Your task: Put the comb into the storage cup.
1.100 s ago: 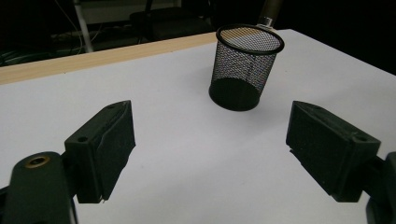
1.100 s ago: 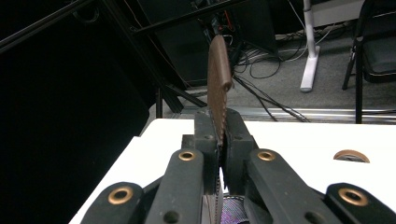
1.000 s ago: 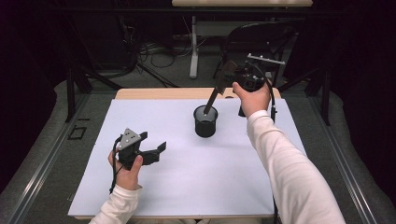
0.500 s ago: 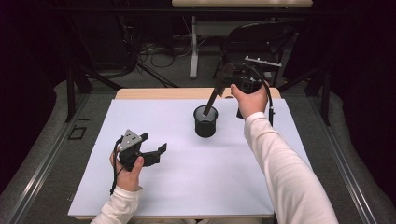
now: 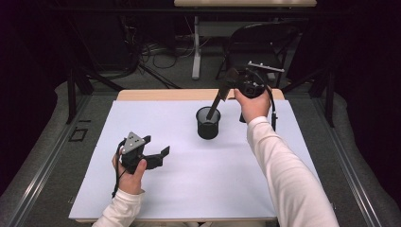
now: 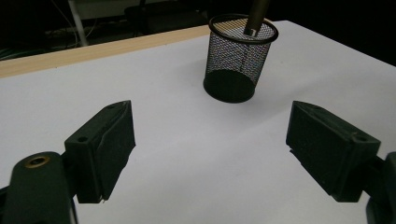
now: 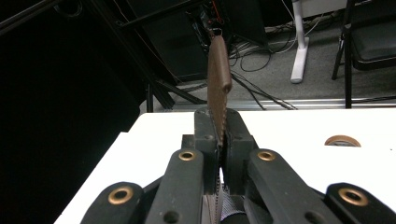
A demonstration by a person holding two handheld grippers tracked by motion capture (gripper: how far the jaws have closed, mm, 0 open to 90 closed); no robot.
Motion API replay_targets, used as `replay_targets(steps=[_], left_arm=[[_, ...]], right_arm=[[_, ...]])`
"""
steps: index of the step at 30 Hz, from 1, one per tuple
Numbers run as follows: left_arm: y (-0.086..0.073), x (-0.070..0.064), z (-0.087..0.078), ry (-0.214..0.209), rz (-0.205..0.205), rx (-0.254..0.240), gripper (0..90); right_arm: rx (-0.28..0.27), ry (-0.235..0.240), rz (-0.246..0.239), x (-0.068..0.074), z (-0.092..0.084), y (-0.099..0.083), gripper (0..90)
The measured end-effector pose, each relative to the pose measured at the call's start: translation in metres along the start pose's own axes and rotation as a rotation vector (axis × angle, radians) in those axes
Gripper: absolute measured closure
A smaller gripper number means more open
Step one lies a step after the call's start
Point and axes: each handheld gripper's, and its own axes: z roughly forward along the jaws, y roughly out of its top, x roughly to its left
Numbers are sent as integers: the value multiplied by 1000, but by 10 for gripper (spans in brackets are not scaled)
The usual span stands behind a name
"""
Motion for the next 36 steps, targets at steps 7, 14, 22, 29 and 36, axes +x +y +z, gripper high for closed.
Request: replay_targets(steps=[7,14,22,29,36], left_arm=[[0,0,0,0,-1,3,158],[0,0,0,-3,-1,2,158],[0,0,0,-6,1,4,158],[0,-1,0,-9,4,5,158],[0,-1,0,-10,5,6,158]], right_arm=[[10,-5,5,-3,6,-6,871],[25,-7,3,-1,14,-14,870],[34,-16,-2,1,22,-21,870],[43,-24,1,0,28,-28,870],[44,-30,11,-3,32,-34,870]])
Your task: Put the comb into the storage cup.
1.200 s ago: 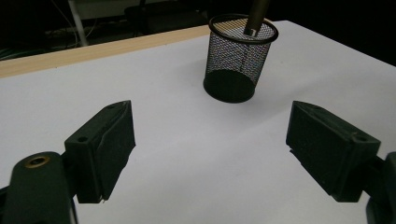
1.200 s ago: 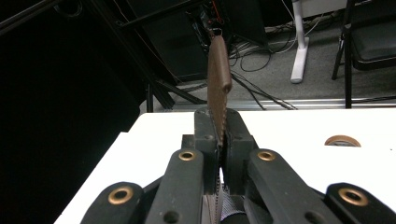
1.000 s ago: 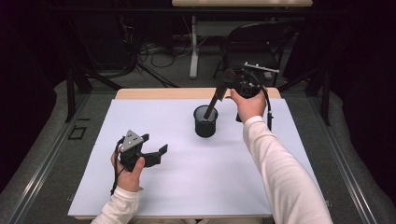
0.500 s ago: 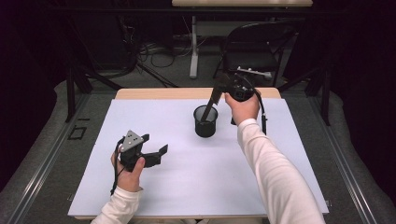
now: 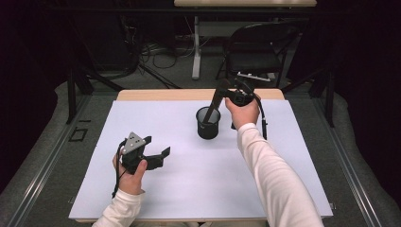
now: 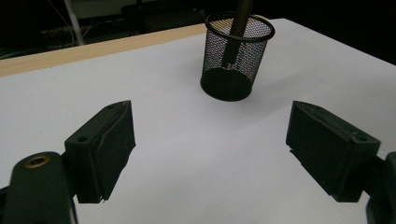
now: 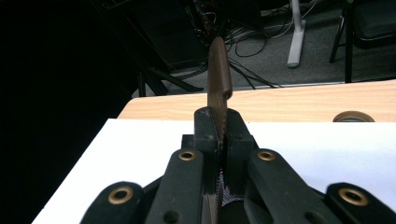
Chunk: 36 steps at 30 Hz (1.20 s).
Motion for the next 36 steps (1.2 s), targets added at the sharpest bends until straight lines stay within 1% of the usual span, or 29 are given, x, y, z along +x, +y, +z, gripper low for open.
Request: replay_targets(steps=[10,29,36], left_arm=[[0,0,0,-1,0,0,158],[0,1,0,-3,-1,1,158],[0,1,0,-4,-2,2,158]], right_arm=[[9,-5,14,-3,5,-6,870],[24,-10,17,-6,11,-15,870],[24,-12,30,-9,12,-17,870]])
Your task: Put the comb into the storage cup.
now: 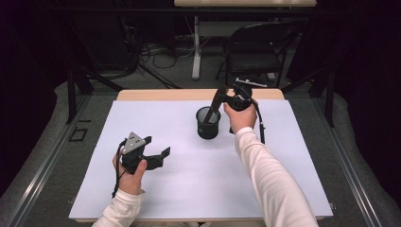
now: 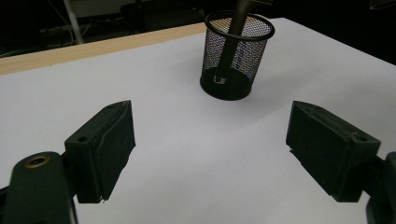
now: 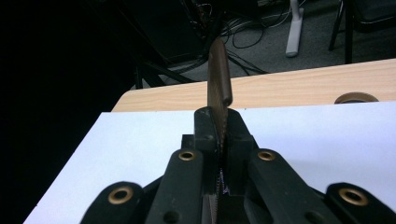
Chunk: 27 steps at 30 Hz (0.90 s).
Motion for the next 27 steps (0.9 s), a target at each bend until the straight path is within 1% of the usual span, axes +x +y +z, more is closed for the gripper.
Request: replay_targets(steps=[14,27], left_arm=[[0,0,0,0,-4,1,158],[0,0,0,1,-5,2,158]], right_arm=[[5,5,19,-3,3,-4,870],[4,13,48,-9,3,-6,870]])
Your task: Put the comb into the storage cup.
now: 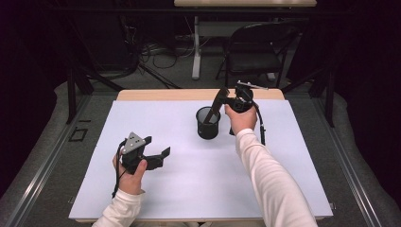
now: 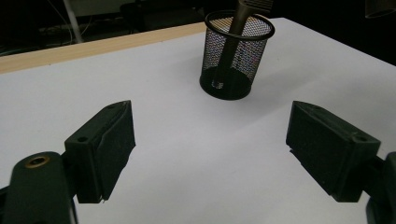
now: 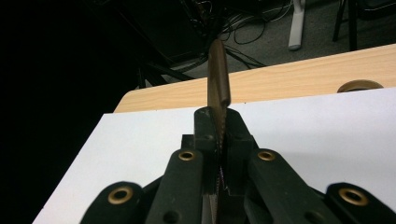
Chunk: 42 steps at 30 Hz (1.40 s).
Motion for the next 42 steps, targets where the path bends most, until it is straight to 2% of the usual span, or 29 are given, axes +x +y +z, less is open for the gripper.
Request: replay_targets(steps=[19,42], left_arm=[[0,0,1,0,1,2,158],[-1,1,1,4,1,3,158]], right_arm=[[8,19,45,-12,-2,0,869],[13,8,63,-25,-4,-1,868]])
